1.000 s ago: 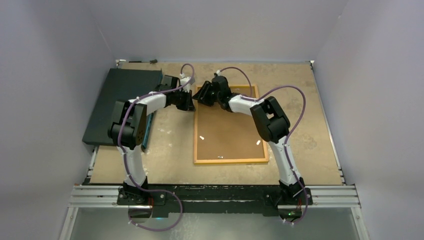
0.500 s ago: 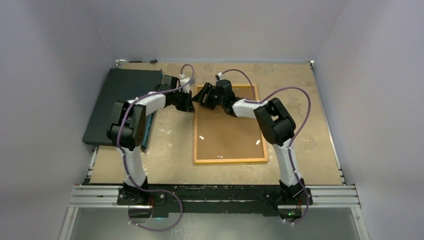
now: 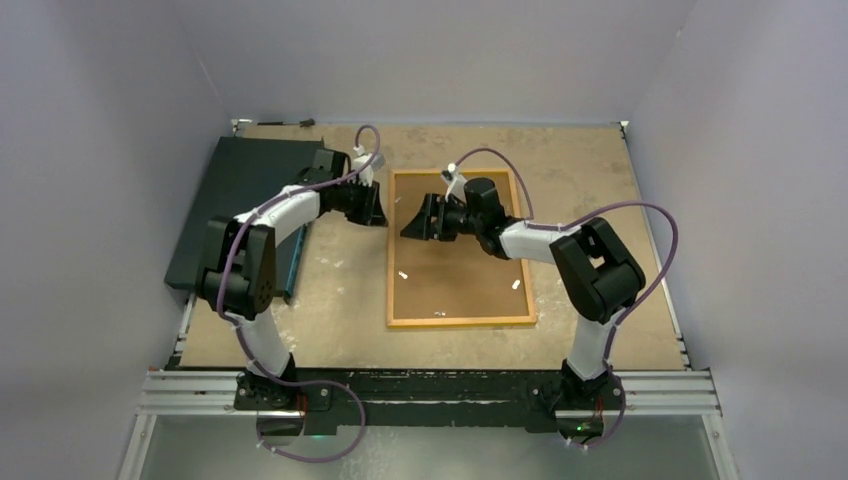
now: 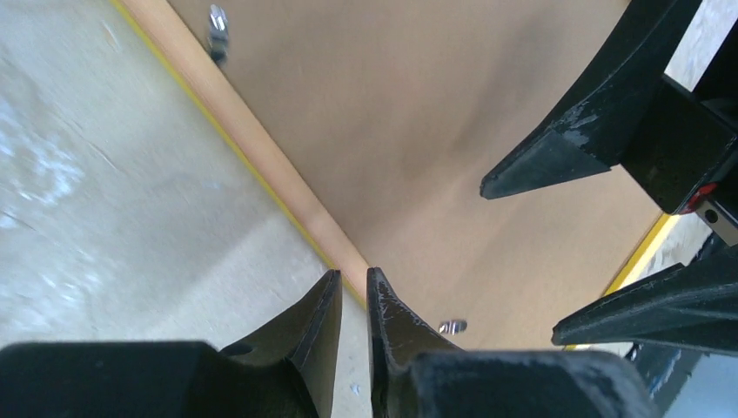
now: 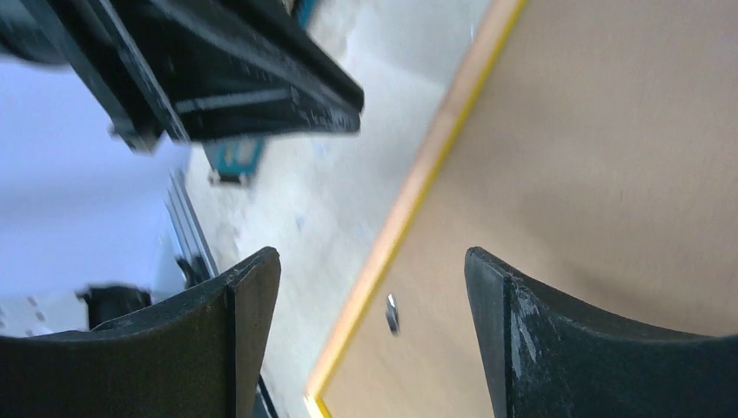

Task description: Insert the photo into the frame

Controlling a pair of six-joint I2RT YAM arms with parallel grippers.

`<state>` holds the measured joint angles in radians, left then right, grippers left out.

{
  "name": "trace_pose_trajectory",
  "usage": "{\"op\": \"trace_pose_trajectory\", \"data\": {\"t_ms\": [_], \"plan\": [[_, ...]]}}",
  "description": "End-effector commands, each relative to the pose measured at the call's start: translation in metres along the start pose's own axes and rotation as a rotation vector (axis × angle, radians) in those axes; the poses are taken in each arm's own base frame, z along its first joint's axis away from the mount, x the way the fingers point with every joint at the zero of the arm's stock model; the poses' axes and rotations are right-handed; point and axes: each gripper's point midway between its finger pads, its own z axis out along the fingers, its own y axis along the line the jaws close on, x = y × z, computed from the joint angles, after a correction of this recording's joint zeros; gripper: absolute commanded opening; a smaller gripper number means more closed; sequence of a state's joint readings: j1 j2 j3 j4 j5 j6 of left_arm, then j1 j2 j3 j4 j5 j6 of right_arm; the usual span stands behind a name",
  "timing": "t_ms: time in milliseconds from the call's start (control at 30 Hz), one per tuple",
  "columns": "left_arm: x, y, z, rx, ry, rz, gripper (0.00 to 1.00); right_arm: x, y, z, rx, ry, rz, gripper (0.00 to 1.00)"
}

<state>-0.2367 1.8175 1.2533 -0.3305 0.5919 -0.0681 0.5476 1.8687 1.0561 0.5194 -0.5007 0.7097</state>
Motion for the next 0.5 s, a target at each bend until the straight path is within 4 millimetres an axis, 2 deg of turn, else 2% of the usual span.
{"op": "trace_pose_trajectory", "data": {"t_ms": [0,233,467], "plan": [[0.04,-0.011,-0.001,0.056,0.086,-0.011,0.16,0.031,0.017,-0.018,-0.12,0.072,-0.141,0.8],[0.069,-0.013,0.009,0.077,0.145,-0.012,0.15,0.058,0.019,-0.01,-0.123,0.153,-0.192,0.77],[0.078,-0.023,0.014,0.116,0.164,0.032,0.13,0.077,0.016,0.003,-0.119,0.209,-0.205,0.76]]}}
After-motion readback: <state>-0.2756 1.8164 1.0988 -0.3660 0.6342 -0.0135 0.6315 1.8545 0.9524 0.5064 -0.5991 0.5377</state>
